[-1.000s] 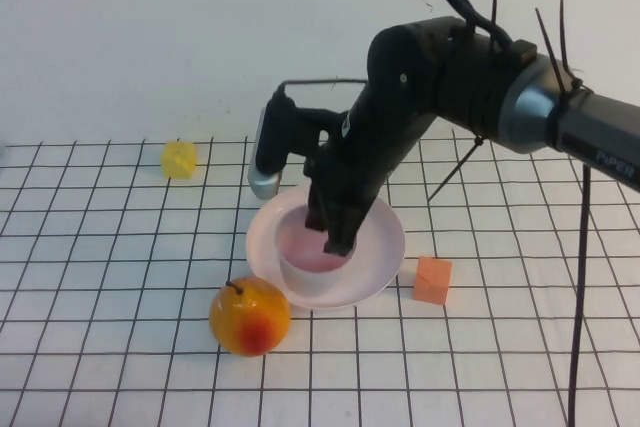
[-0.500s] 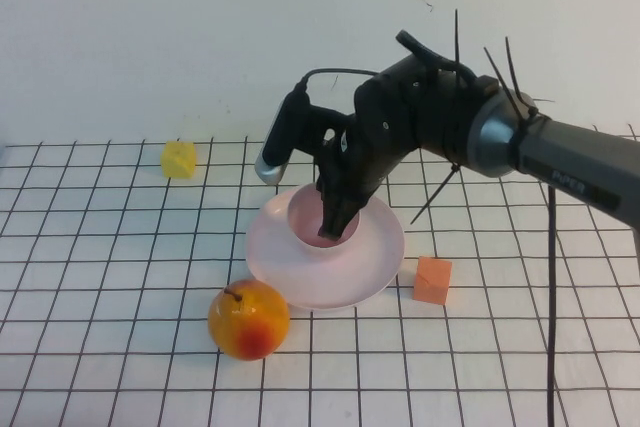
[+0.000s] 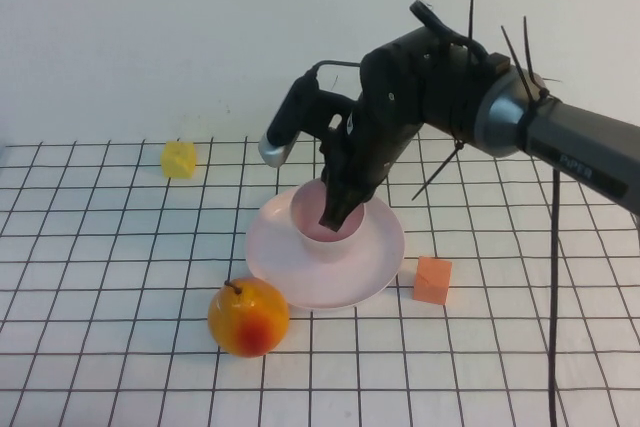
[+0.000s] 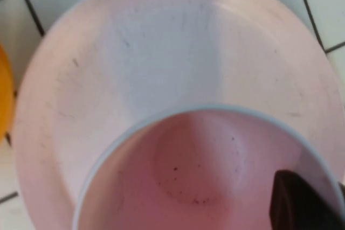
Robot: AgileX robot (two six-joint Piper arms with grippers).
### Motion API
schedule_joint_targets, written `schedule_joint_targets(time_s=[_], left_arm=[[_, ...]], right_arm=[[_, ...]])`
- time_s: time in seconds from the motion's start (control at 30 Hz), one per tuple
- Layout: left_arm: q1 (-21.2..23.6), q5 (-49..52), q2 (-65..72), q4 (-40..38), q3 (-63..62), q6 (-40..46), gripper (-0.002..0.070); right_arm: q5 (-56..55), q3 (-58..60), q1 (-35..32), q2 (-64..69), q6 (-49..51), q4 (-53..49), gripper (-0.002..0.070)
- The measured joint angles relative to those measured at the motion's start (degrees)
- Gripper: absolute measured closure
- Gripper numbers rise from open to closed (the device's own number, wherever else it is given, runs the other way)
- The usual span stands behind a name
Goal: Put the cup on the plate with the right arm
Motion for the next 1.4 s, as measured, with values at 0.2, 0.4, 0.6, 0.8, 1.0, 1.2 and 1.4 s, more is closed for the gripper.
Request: schedule_joint_targets(time_s=[0.2, 0.4, 0.6, 0.8, 1.0, 1.2, 1.4], left_arm=[[0.00, 0.00, 0.00, 0.00, 0.00, 0.00, 0.0678], [0.00, 0.00, 0.00, 0.00, 0.00, 0.00, 0.0678], [0.00, 0.00, 0.00, 0.00, 0.00, 0.00, 0.0678], [0.00, 0.00, 0.00, 0.00, 0.00, 0.00, 0.0678], [0.00, 0.00, 0.00, 0.00, 0.00, 0.00, 0.0678], [0.00, 0.00, 0.00, 0.00, 0.00, 0.00, 0.0678], [0.00, 0.00, 0.00, 0.00, 0.00, 0.00, 0.0678]], right_arm=[[0.57, -0.23, 0.00, 0.78, 0.00, 3.61, 0.0638], [1.48, -0.23, 0.00, 2.43, 1.22, 3.83, 0.0533], [3.68, -5.89, 0.00, 2.43, 1.67, 3.83, 0.0413], [7.39, -13.59, 0.00, 0.78, 2.16, 4.90, 0.0391], [11.00, -14.36, 0.00, -7.99, 1.60, 4.87, 0.0432], [19.27, -14.45, 0.00, -18.83, 0.53, -0.64, 0.0626], [20.54, -14.49, 0.00, -29.99, 0.39, -11.70, 0.0675]])
